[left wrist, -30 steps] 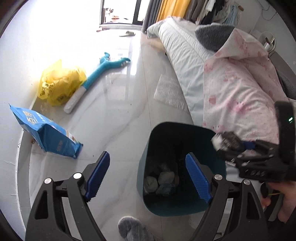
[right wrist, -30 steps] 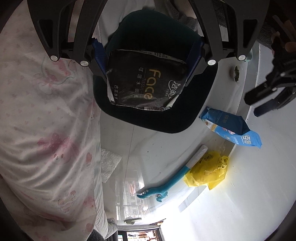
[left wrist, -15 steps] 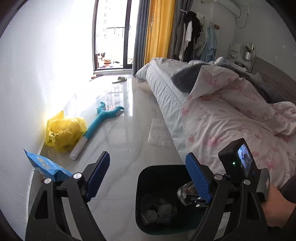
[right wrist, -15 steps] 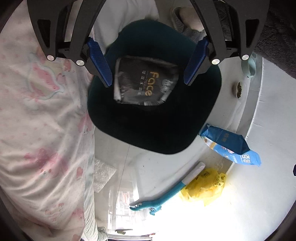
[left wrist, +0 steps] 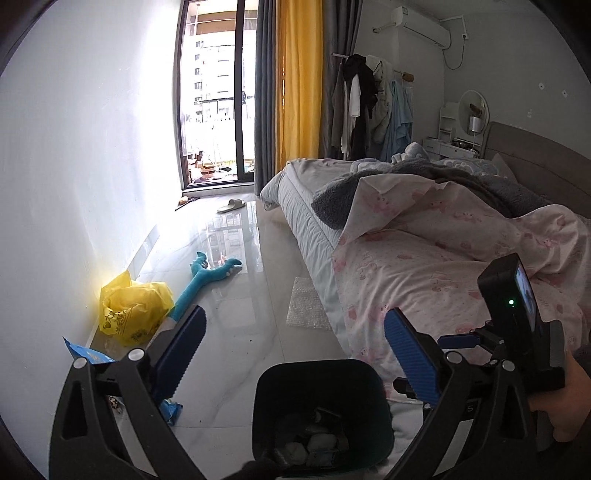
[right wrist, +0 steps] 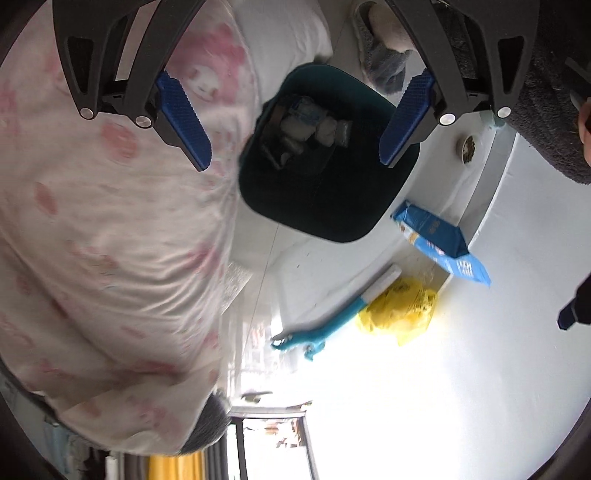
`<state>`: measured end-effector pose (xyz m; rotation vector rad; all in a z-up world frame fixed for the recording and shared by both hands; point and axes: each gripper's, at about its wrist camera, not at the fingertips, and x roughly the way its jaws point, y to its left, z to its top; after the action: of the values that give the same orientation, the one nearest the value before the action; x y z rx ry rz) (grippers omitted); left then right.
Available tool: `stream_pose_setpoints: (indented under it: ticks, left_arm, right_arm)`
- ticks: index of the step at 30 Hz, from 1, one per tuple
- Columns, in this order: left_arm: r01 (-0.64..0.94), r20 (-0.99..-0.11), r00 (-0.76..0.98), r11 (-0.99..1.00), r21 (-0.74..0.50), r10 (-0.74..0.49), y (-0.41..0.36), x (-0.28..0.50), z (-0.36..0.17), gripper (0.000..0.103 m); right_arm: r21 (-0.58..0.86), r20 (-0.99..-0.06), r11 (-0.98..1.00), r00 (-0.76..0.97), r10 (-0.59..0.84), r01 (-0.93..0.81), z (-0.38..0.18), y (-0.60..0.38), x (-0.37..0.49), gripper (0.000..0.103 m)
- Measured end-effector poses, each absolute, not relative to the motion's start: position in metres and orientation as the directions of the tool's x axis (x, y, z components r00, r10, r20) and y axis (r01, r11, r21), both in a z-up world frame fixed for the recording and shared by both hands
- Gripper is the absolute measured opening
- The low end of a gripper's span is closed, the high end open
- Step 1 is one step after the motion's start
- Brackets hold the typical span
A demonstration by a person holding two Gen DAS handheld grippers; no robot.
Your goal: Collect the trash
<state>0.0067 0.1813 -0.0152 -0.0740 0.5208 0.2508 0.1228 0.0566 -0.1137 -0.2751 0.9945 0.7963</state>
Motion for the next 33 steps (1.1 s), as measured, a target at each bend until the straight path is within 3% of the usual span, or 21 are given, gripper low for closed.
stream_pose_setpoints:
  ticks: [4, 15, 22, 28, 33]
  left_arm:
    - [-0.261, -0.463, 0.856, 0.965, -0.005, 0.229, 0.166, 0.003, -0.003, 0.100]
    - [-0.223, -0.353, 0.911, 0.975, 0.008, 0.212, 0.124, -0.021, 0.021, 0.100]
    - [-0.217, -0.346, 0.916, 0.976, -0.003, 0.203, 0.114, -0.033, 0.020, 0.100]
    - [-0.198, -0.331, 0.925, 0.980, -0.006, 0.185, 0.101, -0.046, 0.025, 0.100]
    - [-0.208, -0.342, 0.919, 0.978, 0.004, 0.196, 0.094, -0.052, 0.022, 0.100]
  right_arm:
    - [0.095, -0.771, 0.711, 0.400, 0.496, -0.697, -0.084, 0.028, 0.114, 0.099]
    - [-0.003, -0.520, 0.844, 0.722, 0.457, -0.537, 0.001, -0.107, 0.084, 0.100]
    - [0.072, -0.441, 0.900, 0.795, 0.416, -0.431, 0.019, -0.179, 0.051, 0.100]
    - [0.041, -0.371, 0.912, 0.841, 0.394, -0.409, 0.029, -0.228, 0.018, 0.100]
    - [0.133, -0.357, 0.924, 0.853, 0.381, -0.358, 0.025, -0.257, 0.012, 0.100]
